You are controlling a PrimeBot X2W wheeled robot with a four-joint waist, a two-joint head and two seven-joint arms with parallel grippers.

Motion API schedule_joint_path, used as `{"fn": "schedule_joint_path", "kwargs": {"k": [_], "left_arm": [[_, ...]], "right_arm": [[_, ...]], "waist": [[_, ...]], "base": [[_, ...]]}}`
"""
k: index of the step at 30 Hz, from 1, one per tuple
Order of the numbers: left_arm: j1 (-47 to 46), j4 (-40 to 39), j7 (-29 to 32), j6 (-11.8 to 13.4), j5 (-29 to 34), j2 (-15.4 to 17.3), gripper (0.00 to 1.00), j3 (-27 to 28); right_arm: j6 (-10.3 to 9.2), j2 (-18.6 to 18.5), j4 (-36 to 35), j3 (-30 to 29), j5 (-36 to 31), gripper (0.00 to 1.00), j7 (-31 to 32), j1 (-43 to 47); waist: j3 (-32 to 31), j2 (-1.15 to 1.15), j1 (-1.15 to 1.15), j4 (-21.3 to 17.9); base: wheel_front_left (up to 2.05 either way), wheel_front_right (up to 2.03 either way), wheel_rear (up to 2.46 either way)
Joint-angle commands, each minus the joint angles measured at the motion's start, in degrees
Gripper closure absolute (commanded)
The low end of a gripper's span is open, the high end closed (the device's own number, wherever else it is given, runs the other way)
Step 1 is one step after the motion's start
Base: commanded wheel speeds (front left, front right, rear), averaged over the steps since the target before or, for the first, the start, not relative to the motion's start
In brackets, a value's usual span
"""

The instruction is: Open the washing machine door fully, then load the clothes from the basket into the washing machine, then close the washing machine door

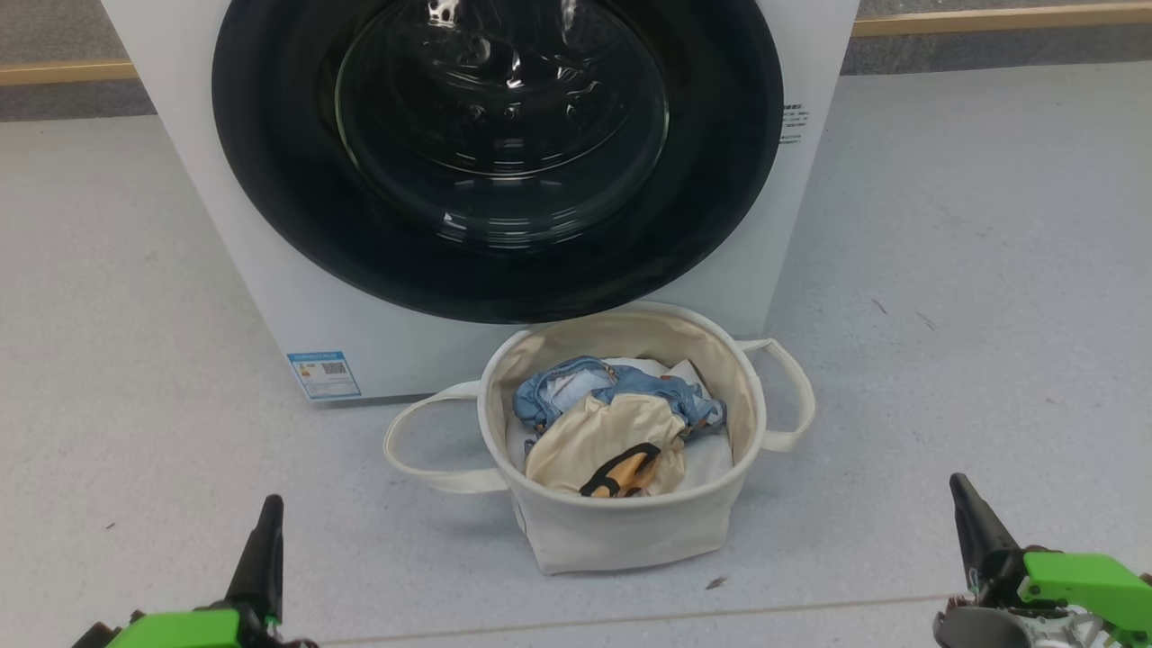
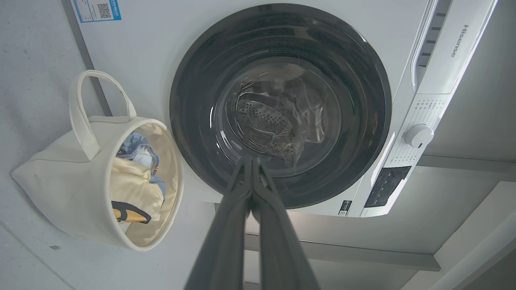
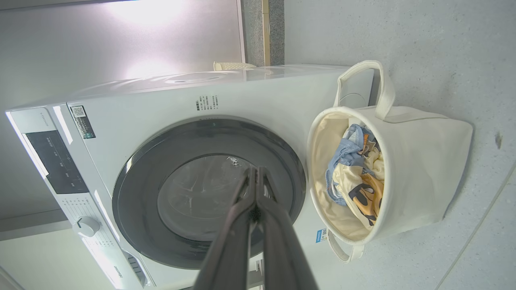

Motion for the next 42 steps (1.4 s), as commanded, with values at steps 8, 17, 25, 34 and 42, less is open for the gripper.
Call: {"fn": "schedule_joint_path", "kwargs": {"k": [8,17,25,34,42], "left_arm": [[-3.1,-1.5,0.4,-0.4,0.6,0.3,1.0,2.0],[-3.1,-1.5,0.4,-0.4,0.6,0.3,1.0,2.0],[-3.1,-1.5,0.4,-0.4,0.7,0.3,1.0,2.0],[-3.1,-1.5,0.4,-0.4,0.7,0.3,1.0,2.0],[-3.1,-1.5,0.5,-0.4,0.7,0.3,1.0,2.0]], "right_arm": [[0.06,-0.3,-1.8,1.1,-0.2,1.0,0.4,-2.8],[0.06,-0.3,-1.8,1.0,-0.2,1.0,0.4,-2.8],[0.06,-0.3,-1.8,1.0,-0.2,1.0,0.4,-2.8],[0.06,-0.3,-1.8,1.0,-0.2,1.0,0.5,-2.8],[0.06,-0.3,-1.8,1.0,-0.2,1.0,0.5,-2.8]], "waist": [[0.0,0.0,0.0,0.0],[0.0,0.0,0.0,0.0],[0.0,0.0,0.0,0.0],[0.0,0.0,0.0,0.0],[0.0,0.0,0.0,0.0]], "base": [[0.0,0.0,0.0],[0.0,0.0,0.0],[0.0,0.0,0.0],[0.0,0.0,0.0],[0.0,0.0,0.0]]}}
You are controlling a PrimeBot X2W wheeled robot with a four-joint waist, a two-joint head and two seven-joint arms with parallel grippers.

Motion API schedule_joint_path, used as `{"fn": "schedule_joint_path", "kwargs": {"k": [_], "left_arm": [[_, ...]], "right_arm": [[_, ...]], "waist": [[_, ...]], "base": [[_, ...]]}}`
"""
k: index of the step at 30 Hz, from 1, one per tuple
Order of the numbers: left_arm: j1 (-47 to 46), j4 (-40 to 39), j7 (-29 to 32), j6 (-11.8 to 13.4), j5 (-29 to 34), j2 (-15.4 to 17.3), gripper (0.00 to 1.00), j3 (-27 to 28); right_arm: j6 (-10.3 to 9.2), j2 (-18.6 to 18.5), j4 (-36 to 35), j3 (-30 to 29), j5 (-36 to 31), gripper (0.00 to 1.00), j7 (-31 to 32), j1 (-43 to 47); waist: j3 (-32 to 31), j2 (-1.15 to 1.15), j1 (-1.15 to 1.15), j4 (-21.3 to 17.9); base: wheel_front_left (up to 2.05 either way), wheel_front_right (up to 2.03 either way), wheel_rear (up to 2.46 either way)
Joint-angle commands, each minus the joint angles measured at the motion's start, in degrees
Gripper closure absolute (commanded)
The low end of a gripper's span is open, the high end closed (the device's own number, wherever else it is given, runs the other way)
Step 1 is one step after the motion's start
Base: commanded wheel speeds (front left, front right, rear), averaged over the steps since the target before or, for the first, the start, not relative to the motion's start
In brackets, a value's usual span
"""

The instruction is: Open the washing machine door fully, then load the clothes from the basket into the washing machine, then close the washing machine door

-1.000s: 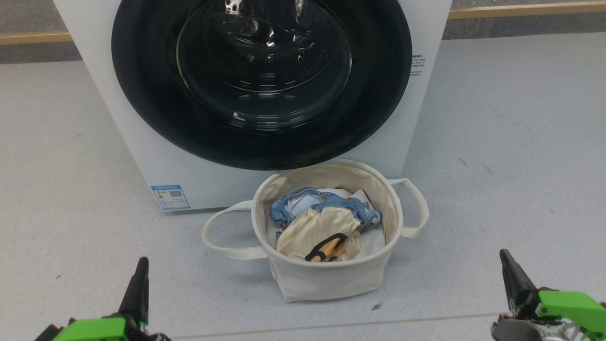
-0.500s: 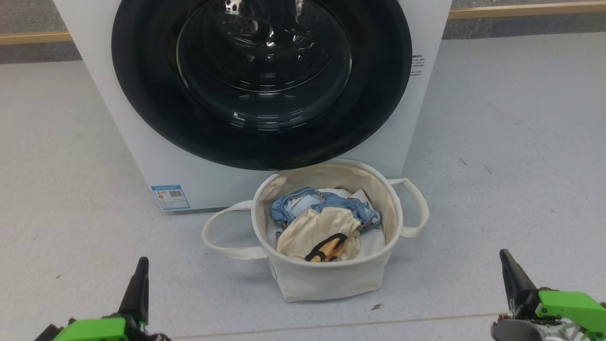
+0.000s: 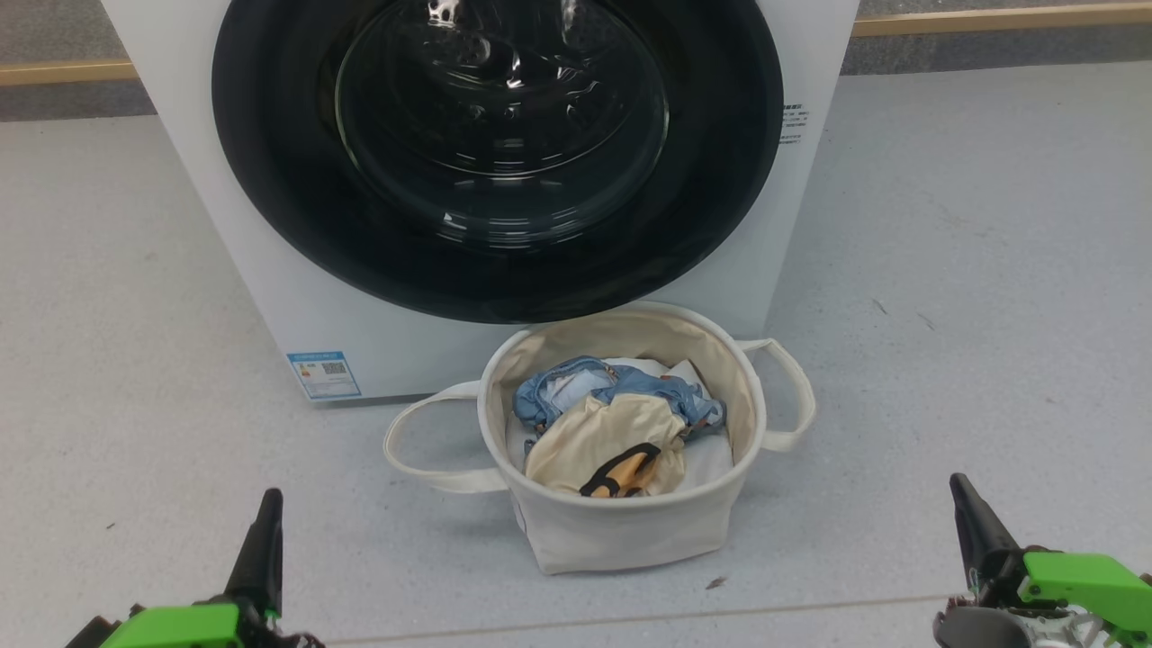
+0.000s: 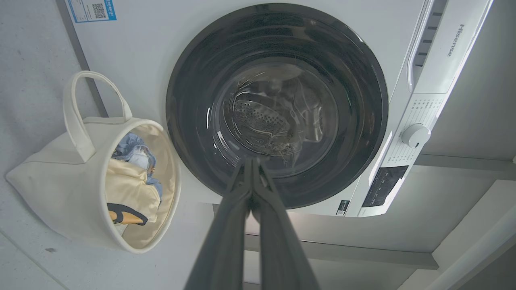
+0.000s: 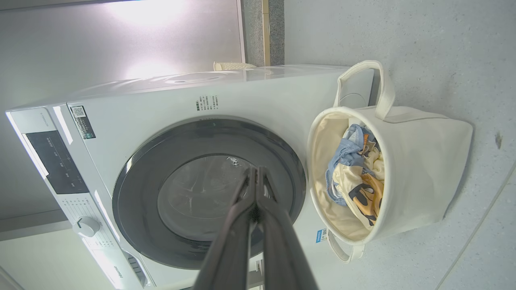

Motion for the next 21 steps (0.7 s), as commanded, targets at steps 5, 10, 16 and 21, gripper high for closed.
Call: {"fn": "schedule_joint_path", "kwargs": {"k": [5,10,16,21], "left_arm": [[-2.5,-1.5,0.5,-0.4,0.6,0.3,1.0,2.0],[-2.5,-1.5,0.5,-0.4,0.6,0.3,1.0,2.0],[-2.5,-1.5,0.5,-0.4,0.6,0.3,1.0,2.0],[-2.5,-1.5,0.5,-0.4,0.6,0.3,1.0,2.0]], "right_arm": [[0.06,-0.3,-1.8,1.1,-0.2,1.0,0.5,-2.8],[0.06,-0.3,-1.8,1.1,-0.2,1.0,0.5,-2.8],[0.06,-0.3,-1.8,1.1,-0.2,1.0,0.5,-2.8],[0.06,-0.3,-1.8,1.1,-0.2,1.0,0.5,-2.8]], "waist": [[0.0,0.0,0.0,0.0],[0.0,0.0,0.0,0.0],[0.0,0.0,0.0,0.0],[0.0,0.0,0.0,0.0]], "base": [[0.0,0.0,0.0],[0.0,0.0,0.0],[0.0,0.0,0.0],[0.0,0.0,0.0]]}}
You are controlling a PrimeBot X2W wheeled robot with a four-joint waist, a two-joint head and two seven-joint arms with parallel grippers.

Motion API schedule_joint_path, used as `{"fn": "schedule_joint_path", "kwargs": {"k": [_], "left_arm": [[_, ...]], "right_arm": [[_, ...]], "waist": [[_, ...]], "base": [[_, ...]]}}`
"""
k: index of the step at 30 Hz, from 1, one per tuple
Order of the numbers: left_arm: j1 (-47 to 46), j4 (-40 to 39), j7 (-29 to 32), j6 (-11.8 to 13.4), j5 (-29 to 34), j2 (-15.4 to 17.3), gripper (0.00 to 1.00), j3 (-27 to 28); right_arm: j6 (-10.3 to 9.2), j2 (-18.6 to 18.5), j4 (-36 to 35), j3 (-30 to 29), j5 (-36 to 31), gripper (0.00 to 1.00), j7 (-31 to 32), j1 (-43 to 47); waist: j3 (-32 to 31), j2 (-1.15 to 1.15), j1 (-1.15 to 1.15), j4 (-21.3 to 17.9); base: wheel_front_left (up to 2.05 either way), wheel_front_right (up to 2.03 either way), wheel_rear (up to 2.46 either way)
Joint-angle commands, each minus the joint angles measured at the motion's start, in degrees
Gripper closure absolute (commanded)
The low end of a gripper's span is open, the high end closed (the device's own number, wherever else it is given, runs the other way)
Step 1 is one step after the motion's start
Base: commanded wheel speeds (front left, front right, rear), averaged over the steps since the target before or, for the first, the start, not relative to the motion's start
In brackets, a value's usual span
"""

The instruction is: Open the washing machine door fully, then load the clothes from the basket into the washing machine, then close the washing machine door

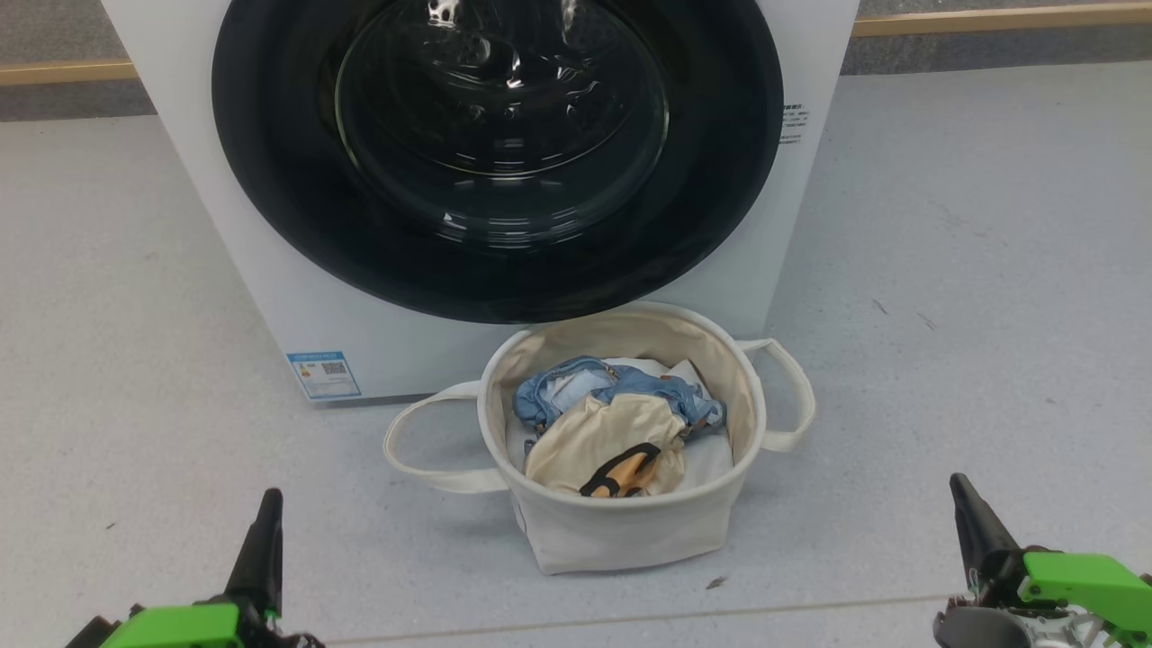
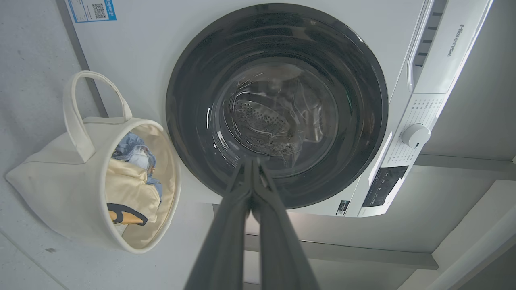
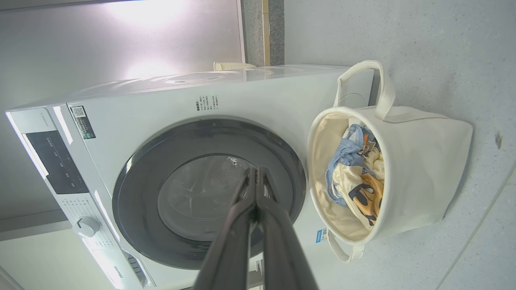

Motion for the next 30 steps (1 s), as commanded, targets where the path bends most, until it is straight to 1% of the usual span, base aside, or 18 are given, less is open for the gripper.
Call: {"fn": "schedule_joint_path", "kwargs": {"k": [1,29,30], "left_arm": [[-2.5,-1.5,0.5,-0.4,0.6,0.3,1.0,2.0],[-2.5,-1.5,0.5,-0.4,0.6,0.3,1.0,2.0],[0.0,0.0,0.0,0.0,0.4,0.0,0.0,0.0]], "right_arm": [[0.06,-0.3,-1.8,1.1,-0.2,1.0,0.5,-2.8],[0.06,-0.3,-1.8,1.0,-0.2,1.0,0.5,-2.8],[0.0,0.0,0.0,0.0,0.0,0.0,0.0,0.0]], "waist": [[0.0,0.0,0.0,0.0],[0.0,0.0,0.0,0.0],[0.0,0.0,0.0,0.0]], "base": [[0.0,0.0,0.0],[0.0,0.0,0.0],[0.0,0.0,0.0]]}}
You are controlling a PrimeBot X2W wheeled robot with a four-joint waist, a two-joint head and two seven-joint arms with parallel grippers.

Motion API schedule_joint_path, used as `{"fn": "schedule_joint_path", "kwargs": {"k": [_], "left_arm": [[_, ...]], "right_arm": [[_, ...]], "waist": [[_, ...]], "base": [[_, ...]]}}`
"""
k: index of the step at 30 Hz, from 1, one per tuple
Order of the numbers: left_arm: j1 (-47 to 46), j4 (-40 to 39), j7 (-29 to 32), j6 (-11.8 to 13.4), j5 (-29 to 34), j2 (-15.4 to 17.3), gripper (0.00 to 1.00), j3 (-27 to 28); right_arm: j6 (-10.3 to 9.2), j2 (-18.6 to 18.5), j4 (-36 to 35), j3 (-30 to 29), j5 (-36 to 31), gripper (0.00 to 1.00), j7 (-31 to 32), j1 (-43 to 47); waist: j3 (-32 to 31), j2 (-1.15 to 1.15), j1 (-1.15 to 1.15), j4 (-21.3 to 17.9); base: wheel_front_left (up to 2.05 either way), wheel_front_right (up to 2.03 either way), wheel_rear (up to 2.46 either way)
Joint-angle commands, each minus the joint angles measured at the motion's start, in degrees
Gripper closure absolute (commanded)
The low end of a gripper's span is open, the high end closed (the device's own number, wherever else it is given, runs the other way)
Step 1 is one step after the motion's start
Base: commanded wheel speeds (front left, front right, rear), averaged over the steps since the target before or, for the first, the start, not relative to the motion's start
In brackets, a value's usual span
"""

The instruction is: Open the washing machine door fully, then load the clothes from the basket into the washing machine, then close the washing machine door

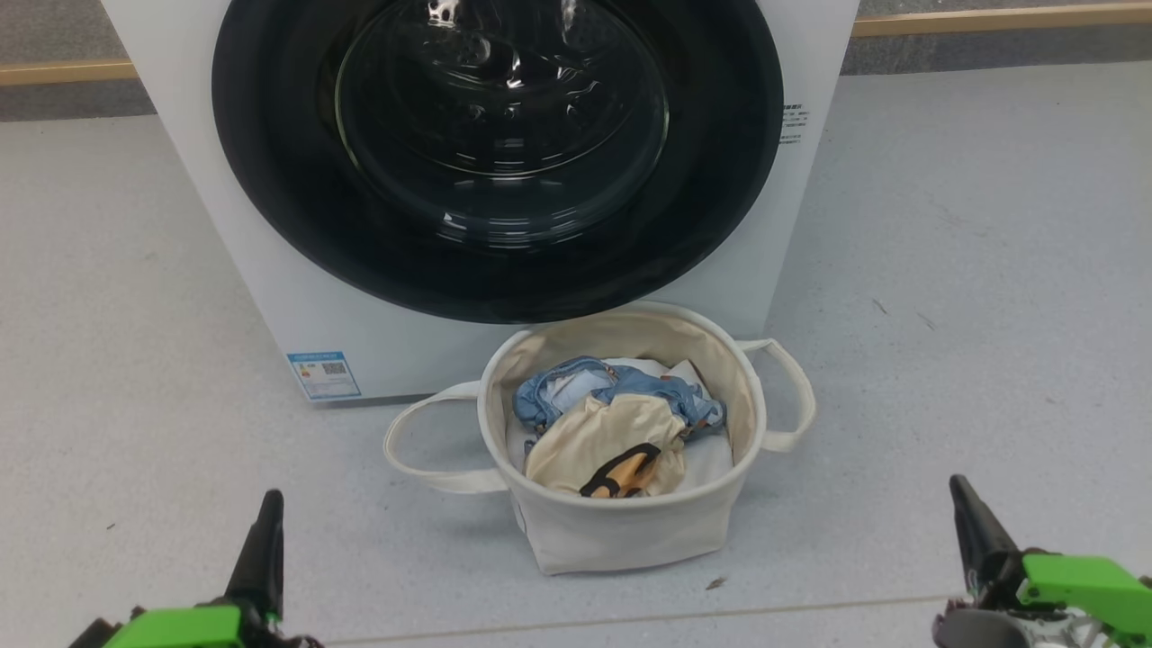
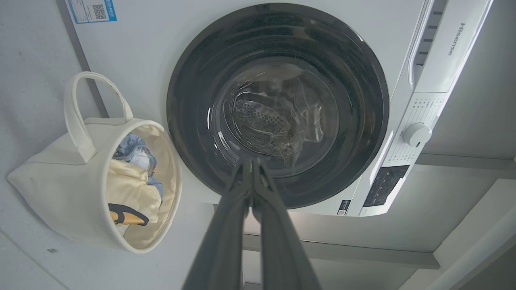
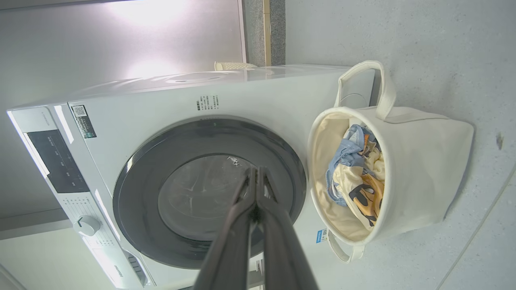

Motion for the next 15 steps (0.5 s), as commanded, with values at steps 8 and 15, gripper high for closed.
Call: {"fn": "schedule_joint_path", "kwargs": {"k": [8,15], "left_arm": [[0.3,1.8,-0.9,0.0,0.1,-0.1,0.0,-0.7],[-0.1,1.6,-1.9,0.0,0.6,-0.1,0.0,-1.2]], "right_arm": [[0.0,0.3,1.4,0.0,-0.7,0.0,-1.0,0.5],[0.01,0.2,-0.1,-0.7,-1.7,0.0,-2.0,0.3]], "waist": [[0.0,0.0,0.09,-0.1],[0.1,0.0,0.01,-0.1]], "base": [[0.0,0.0,0.0],[0.0,0.0,0.0]]}}
